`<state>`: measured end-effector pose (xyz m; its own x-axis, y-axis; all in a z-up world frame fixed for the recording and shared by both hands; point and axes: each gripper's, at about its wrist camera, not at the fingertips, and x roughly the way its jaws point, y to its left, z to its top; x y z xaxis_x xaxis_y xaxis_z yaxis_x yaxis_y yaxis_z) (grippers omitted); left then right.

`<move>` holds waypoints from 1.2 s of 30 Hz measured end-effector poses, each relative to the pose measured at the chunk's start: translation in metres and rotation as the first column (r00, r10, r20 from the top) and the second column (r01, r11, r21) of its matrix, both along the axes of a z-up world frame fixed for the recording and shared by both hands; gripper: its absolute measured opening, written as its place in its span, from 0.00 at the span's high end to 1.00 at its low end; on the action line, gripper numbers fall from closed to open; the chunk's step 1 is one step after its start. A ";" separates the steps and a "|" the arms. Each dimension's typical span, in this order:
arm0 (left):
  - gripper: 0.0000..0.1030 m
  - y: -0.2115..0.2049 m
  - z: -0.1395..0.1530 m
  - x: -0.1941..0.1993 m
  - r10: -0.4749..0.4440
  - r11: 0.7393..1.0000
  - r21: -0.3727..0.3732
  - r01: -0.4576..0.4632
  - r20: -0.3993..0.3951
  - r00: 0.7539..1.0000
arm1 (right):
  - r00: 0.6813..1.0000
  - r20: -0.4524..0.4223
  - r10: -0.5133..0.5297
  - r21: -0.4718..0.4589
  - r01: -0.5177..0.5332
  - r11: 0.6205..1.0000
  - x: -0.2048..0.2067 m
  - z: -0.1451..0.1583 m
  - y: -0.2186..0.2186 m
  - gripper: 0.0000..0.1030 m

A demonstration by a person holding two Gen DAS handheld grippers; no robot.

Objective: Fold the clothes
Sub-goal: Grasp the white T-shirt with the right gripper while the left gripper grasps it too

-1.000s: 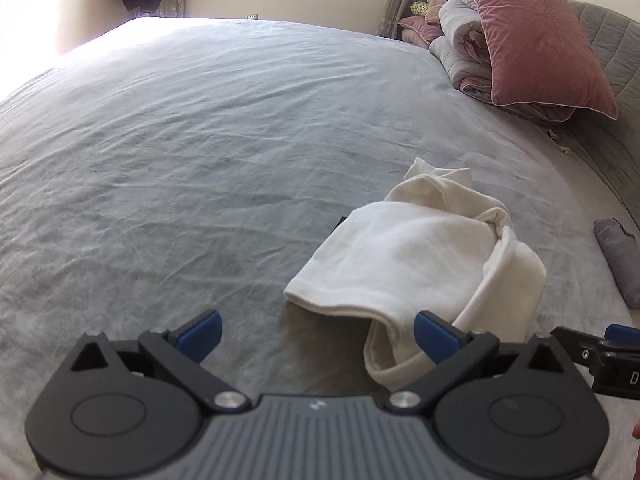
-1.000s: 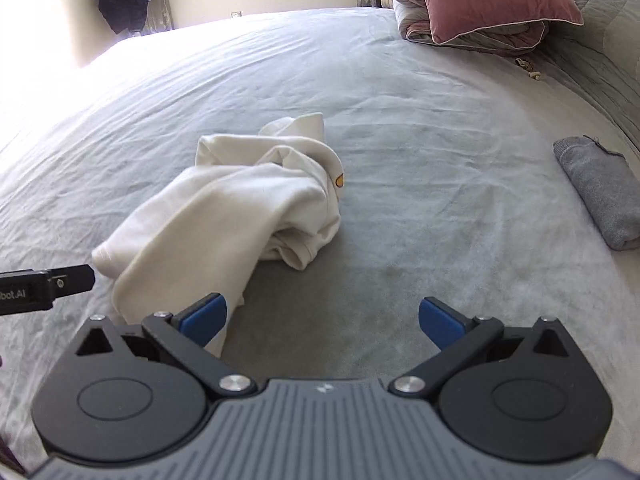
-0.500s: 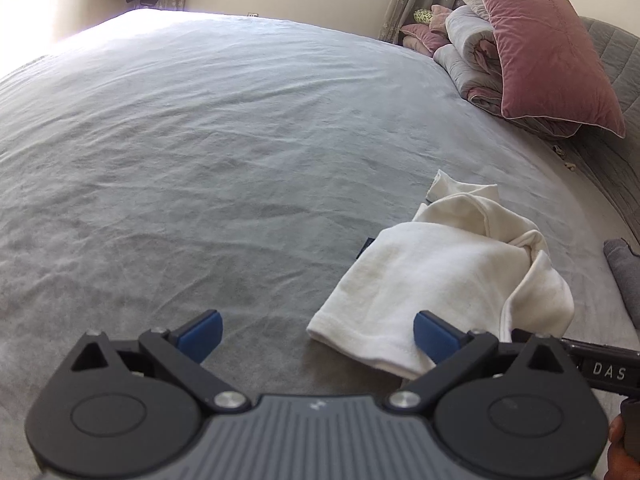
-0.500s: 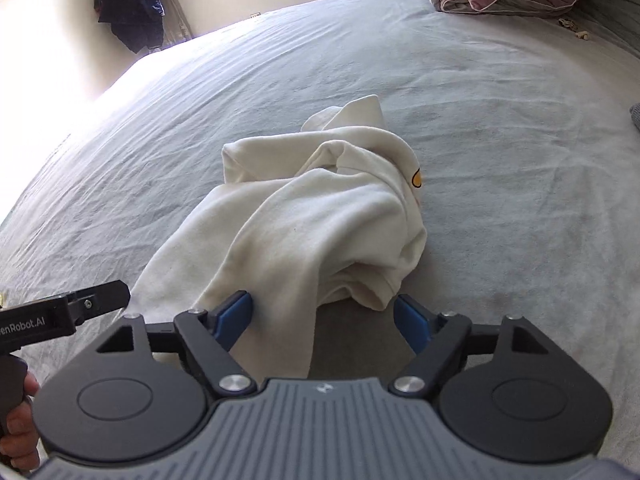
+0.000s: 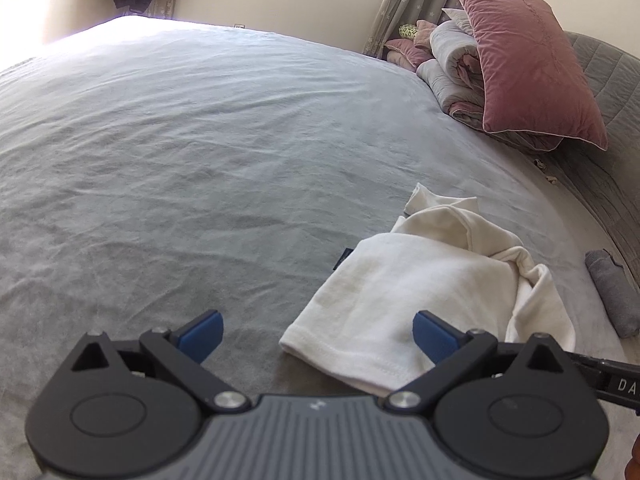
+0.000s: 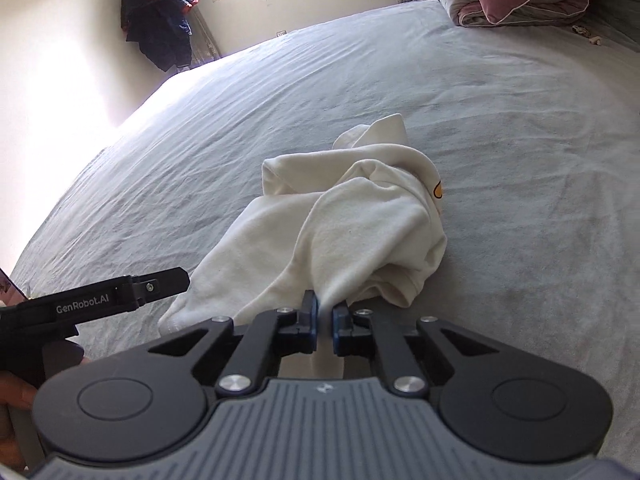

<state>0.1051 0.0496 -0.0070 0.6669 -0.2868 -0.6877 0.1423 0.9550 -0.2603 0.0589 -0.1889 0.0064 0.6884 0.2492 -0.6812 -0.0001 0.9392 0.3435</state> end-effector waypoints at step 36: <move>0.98 -0.043 0.018 -0.081 -0.232 0.972 -0.047 0.230 -0.032 0.972 | 0.979 0.112 -0.171 -0.001 0.172 0.985 -0.020 0.021 -0.048 0.91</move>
<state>0.0237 0.0067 0.0109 0.5533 -0.4599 -0.6945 0.3471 0.8852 -0.3096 0.0392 -0.2368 0.0279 0.7916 0.1140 -0.6003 0.1237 0.9322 0.3402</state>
